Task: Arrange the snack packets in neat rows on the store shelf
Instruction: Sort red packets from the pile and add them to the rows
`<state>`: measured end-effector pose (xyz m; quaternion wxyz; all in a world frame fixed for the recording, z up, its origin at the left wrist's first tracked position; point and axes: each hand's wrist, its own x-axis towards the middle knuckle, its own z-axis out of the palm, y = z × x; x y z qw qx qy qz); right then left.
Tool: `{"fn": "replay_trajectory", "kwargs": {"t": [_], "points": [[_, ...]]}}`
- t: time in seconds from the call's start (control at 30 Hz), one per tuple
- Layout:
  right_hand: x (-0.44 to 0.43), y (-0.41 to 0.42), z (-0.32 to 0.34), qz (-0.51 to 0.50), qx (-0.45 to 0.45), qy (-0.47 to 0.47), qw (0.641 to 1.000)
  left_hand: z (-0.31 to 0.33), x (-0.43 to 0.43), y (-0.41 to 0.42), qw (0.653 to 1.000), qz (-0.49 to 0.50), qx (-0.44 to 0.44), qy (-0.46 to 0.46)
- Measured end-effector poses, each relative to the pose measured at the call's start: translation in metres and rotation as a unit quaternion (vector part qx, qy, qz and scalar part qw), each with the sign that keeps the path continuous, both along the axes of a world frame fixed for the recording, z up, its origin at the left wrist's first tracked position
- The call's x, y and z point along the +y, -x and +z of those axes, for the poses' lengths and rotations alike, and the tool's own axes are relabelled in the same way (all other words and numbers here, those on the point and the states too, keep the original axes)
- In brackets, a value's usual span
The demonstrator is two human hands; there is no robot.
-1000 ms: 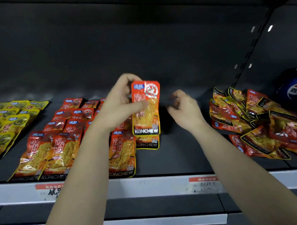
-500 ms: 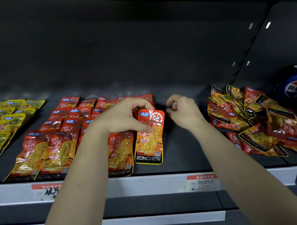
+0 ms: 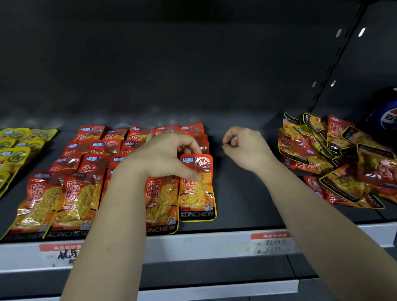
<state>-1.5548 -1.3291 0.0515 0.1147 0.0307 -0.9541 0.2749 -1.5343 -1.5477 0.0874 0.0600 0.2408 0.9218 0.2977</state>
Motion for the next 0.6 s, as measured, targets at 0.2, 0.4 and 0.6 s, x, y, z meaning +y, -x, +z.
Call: {"fn": "replay_trajectory", "kwargs": {"t": [0.2,0.4,0.6], "points": [[0.0000,-0.0008,0.0002,-0.004,-0.005,-0.002,1.000,-0.0014,-0.0024,0.0023,1.000,0.006,0.024,-0.001],[0.0000,-0.0010,0.0009,-0.005,-0.006,0.004,1.000,-0.0023,-0.0021,0.0033,0.999,0.017,0.049,0.012],[0.0001,-0.0008,0.0007,-0.002,-0.007,0.005,1.000,-0.0016,-0.0024,0.0028,0.999,0.011,0.051,0.006]]}}
